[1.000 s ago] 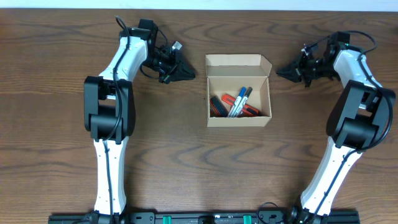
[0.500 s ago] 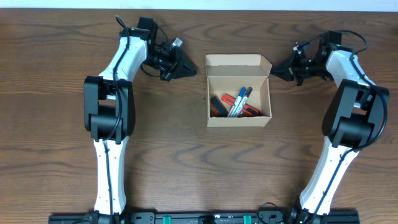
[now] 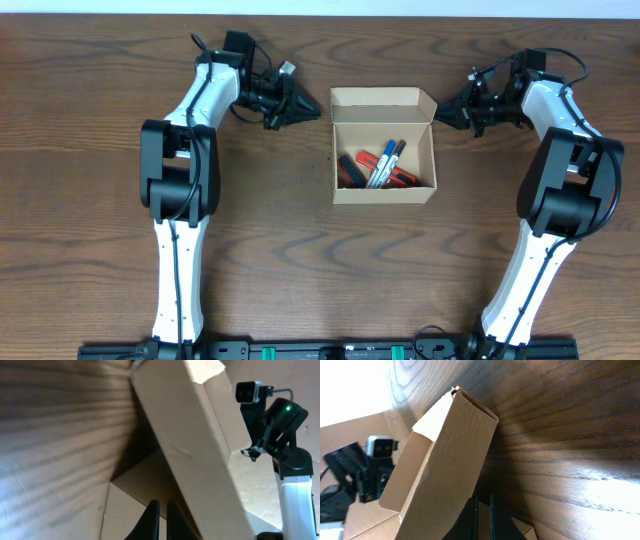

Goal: Pack container

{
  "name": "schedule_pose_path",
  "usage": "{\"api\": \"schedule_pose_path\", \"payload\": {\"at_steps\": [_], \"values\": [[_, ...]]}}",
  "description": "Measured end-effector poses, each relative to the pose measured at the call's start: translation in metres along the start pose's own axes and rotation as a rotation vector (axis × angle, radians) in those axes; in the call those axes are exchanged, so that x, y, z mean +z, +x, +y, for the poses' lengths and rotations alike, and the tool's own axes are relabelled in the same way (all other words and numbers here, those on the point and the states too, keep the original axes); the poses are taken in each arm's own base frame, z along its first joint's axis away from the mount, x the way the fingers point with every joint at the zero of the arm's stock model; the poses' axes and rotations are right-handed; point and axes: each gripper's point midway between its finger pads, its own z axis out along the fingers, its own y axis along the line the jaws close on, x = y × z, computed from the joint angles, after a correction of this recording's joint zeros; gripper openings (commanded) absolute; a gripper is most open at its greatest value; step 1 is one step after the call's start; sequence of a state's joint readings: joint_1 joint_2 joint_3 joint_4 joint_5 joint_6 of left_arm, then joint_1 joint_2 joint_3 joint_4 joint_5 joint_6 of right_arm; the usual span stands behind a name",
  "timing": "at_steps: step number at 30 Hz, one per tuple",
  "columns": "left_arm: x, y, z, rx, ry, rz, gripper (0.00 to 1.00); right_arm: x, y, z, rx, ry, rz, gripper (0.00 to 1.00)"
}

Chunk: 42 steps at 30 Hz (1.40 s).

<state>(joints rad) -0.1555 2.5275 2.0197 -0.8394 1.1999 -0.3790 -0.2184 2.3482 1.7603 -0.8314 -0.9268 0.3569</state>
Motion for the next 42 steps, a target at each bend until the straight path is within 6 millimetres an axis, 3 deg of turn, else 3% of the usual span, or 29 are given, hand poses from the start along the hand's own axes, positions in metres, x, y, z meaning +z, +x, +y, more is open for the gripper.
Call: {"api": "schedule_pose_path", "payload": {"at_steps": [6, 16, 42], "values": [[0.008, -0.005, 0.008, -0.019, 0.022, 0.012, 0.06, 0.000, 0.000, 0.000, 0.000, -0.002, 0.001, 0.01], [0.010, -0.016, -0.010, 0.015, 0.090, -0.005, 0.06, 0.000, 0.002, 0.007, 0.004, -0.043, 0.014, 0.02], [0.012, -0.014, -0.012, -0.032, 0.093, 0.004, 0.06, 0.015, 0.012, 0.004, 0.103, -0.005, 0.038, 0.02]]}}
